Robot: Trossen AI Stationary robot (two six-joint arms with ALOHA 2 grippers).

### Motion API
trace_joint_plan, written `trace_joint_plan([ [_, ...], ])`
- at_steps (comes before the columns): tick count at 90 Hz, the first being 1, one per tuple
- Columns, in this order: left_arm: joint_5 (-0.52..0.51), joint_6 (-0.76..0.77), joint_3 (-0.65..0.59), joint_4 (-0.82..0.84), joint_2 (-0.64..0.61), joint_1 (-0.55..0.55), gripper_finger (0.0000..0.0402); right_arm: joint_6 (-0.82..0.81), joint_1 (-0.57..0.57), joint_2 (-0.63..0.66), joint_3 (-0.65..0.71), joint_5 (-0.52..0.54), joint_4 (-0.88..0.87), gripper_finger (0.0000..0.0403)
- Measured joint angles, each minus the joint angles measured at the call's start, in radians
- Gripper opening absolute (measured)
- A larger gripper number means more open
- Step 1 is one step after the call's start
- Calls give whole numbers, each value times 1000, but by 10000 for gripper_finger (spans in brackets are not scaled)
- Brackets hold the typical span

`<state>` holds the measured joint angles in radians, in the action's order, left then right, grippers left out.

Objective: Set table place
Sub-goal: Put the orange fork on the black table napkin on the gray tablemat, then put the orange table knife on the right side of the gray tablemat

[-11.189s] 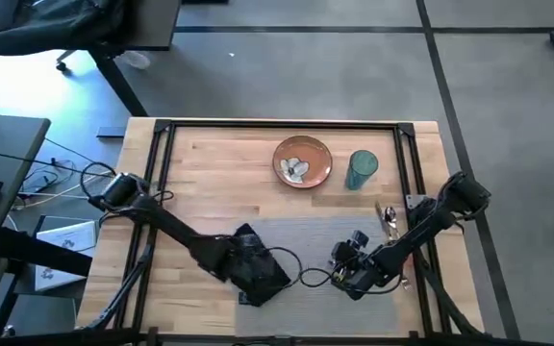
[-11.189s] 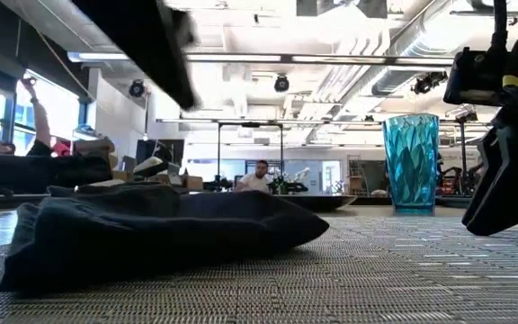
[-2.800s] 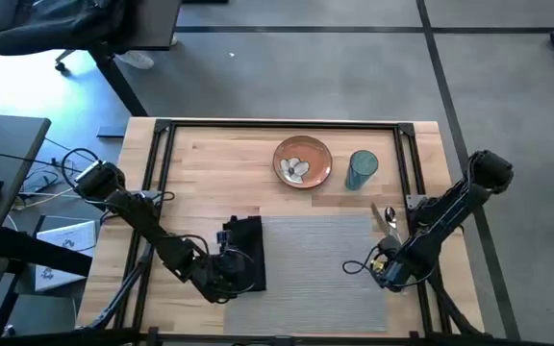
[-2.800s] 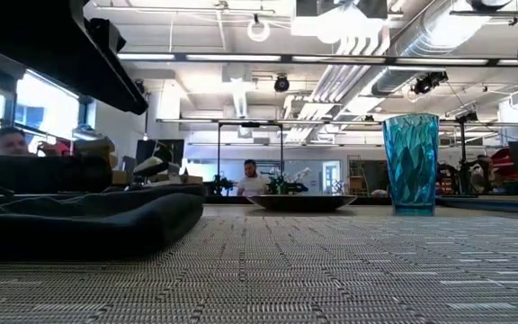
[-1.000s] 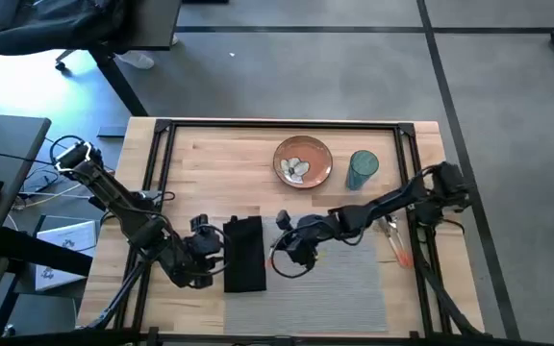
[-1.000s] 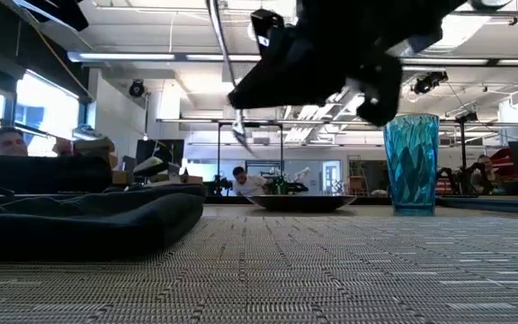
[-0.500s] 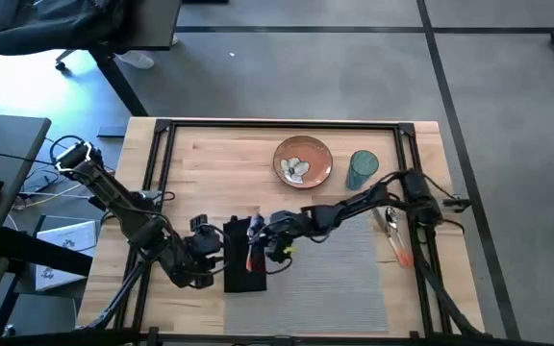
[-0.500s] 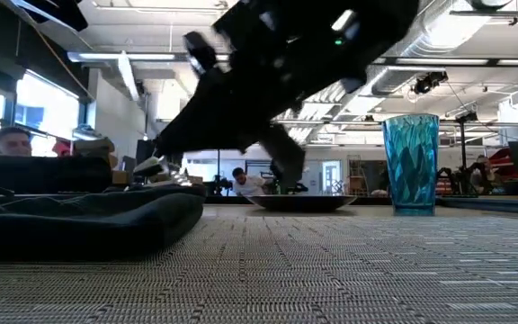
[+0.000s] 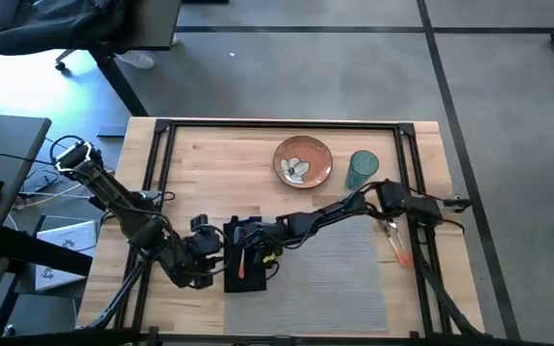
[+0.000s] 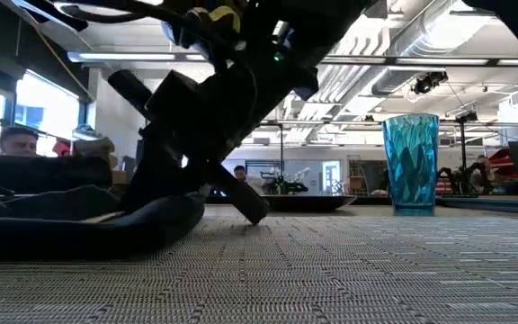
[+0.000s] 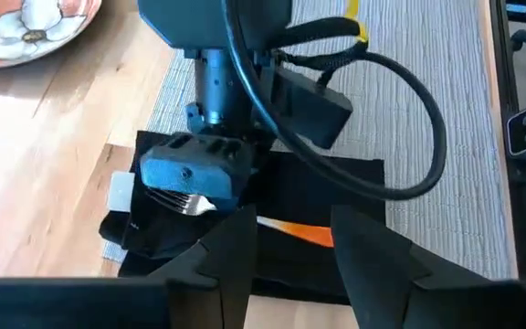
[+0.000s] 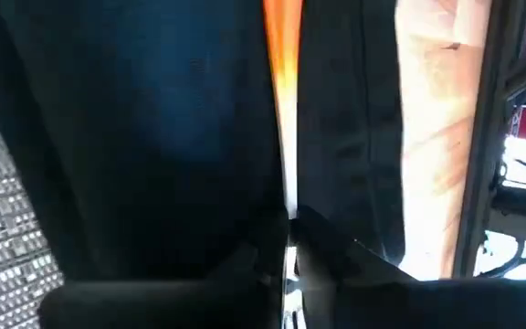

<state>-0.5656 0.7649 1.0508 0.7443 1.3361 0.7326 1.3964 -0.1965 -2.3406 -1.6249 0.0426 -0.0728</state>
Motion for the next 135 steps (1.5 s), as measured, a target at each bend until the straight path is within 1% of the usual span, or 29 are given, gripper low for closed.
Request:
trace_joint_plan([
  [11, 0, -6, 0, 0, 0, 0, 129, -20, -1, -1, 0, 6, 2, 2],
  [19, 1, -25, 0, 0, 0, 0, 129, -53, -1, -1, 1, 7, 5, 14],
  [34, 1, -27, 0, 0, 0, 0, 129, -107, -11, 10, 2, 18, 18, 66],
  [41, 1, -35, 0, 0, 0, 0, 129, -147, -19, 27, 3, 45, 9, 94],
  [52, 1, -34, 0, 0, 0, 0, 129, -282, -40, 81, 3, 99, -82, 124],
  [58, 3, -28, 0, 1, 0, 0, 129, -413, -53, 130, 3, 103, -159, 131],
  [63, 3, -17, -3, -1, 0, 0, 129, -564, -65, 174, 3, 88, -214, 133],
  [70, 2, -4, -12, -1, 0, 0, 129, -872, -79, 235, 3, 48, -292, 133],
  [77, 2, 23, -34, -13, 0, -1, 129, -1187, -89, 287, 2, -24, -406, 133],
  [82, 4, 44, -55, -15, 0, -8, 129, -1361, -93, 316, 2, -79, -502, 133],
  [89, 4, 78, -80, -25, 0, -16, 129, -1571, -102, 348, 2, -117, -670, 133],
  [94, 2, 91, -99, -56, 0, -20, 129, -1679, -115, 360, 2, -104, -804, 133],
  [101, -3, 95, -135, -123, 0, -27, 129, -1788, -150, 373, 25, -35, -962, 133],
  [106, -2, 96, -163, -168, 0, -35, 129, -1843, -172, 392, 67, 6, -1037, 133],
  [110, 4, 96, -188, -212, 0, -43, 129, -1895, -186, 415, 114, 18, -1079, 133],
  [117, 13, 96, -232, -276, 1, -54, 129, -1993, -198, 471, 225, 25, -1088, 133],
  [124, 37, 97, -270, -346, 1, -65, 129, -2106, -208, 550, 353, 29, -1058, 133],
  [135, 66, 97, -306, -384, 3, -73, 129, -2291, -230, 714, 564, 31, -1005, 133],
])
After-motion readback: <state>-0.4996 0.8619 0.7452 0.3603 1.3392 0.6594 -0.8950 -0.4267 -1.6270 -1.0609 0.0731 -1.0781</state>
